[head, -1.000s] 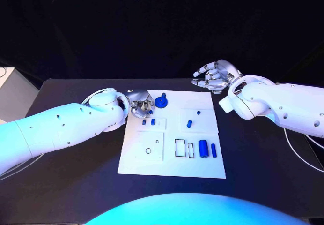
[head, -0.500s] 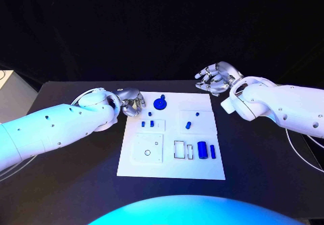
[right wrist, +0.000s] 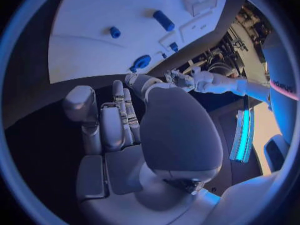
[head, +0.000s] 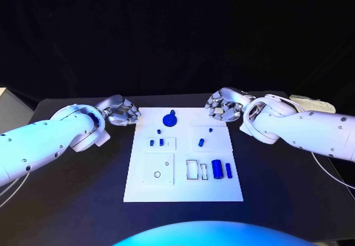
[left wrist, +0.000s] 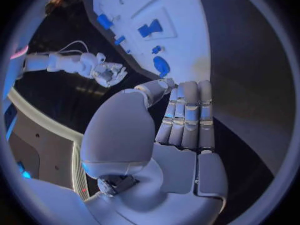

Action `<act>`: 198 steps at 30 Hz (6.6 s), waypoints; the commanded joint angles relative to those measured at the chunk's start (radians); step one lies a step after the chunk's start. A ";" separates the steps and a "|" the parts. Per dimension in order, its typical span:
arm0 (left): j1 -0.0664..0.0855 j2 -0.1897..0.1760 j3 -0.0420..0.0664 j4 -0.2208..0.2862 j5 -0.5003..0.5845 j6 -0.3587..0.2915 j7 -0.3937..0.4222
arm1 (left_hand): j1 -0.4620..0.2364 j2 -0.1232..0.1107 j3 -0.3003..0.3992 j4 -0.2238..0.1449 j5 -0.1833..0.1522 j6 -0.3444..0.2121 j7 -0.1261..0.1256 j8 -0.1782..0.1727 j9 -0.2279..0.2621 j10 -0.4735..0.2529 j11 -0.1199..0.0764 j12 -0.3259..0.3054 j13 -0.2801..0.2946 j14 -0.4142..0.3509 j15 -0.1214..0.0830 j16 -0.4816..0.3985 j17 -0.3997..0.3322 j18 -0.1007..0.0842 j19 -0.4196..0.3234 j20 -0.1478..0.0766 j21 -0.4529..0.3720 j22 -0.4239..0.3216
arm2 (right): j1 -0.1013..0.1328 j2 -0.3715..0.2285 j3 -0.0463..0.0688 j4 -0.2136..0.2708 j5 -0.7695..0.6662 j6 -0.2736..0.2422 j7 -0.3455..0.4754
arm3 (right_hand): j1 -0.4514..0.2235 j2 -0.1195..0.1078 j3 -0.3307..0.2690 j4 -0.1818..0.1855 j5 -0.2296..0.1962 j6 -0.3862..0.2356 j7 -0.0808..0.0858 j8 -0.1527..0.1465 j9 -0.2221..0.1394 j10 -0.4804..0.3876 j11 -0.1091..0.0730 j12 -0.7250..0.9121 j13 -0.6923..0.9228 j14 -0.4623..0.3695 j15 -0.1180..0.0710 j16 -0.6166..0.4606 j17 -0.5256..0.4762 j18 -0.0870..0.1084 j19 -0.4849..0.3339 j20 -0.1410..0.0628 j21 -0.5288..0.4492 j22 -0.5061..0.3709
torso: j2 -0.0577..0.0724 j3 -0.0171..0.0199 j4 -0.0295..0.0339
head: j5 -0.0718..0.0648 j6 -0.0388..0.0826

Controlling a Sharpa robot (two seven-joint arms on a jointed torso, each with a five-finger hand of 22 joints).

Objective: Assemble the parts on the task board

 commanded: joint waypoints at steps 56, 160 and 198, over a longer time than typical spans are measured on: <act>-0.002 -0.131 0.002 0.124 0.723 0.077 0.345 | 0.012 0.020 -0.043 0.002 0.006 -0.019 0.008 0.017 -0.004 -0.042 0.010 0.028 -0.012 -0.044 0.010 -0.056 -0.023 0.007 -0.010 0.012 -0.064 -0.044 | -0.097 0.047 -0.005 0.012 -0.401 0.097 -0.186 | -0.019 0.031 0.078 -0.038 -0.031 0.133 -0.032 -0.010 0.027 0.166 -0.030 -0.124 -0.130 0.047 -0.022 0.060 0.072 -0.020 0.073 -0.016 0.145 0.093 | 0.001 -0.0014 0.0018 | -0.028 -0.013; -0.004 -0.088 0.001 0.118 0.725 0.086 0.316 | 0.023 0.021 -0.048 -0.007 0.010 -0.023 0.010 0.019 -0.007 -0.047 0.013 0.030 -0.019 -0.038 0.010 -0.060 -0.025 0.006 -0.002 0.010 -0.061 -0.043 | -0.226 0.205 -0.018 0.230 -0.555 -0.064 -0.280 | -0.022 0.063 0.144 -0.109 -0.033 0.149 -0.036 0.006 0.068 0.211 -0.036 -0.161 -0.133 0.049 -0.030 0.061 0.072 -0.033 0.094 -0.028 0.217 0.141 | -0.002 -0.0059 0.0020 | 0.162 -0.048; -0.004 -0.090 0.001 0.118 0.725 0.087 0.309 | 0.022 0.022 -0.050 -0.007 0.010 -0.025 0.011 0.020 -0.009 -0.051 0.014 0.030 -0.022 -0.038 0.011 -0.062 -0.025 0.006 -0.003 0.010 -0.062 -0.044 | -0.237 0.223 -0.019 0.214 -0.561 -0.061 -0.292 | -0.025 0.063 0.146 -0.111 -0.033 0.149 -0.036 0.007 0.069 0.213 -0.037 -0.162 -0.133 0.049 -0.030 0.061 0.072 -0.033 0.094 -0.028 0.218 0.142 | -0.003 -0.0061 0.0016 | 0.172 -0.048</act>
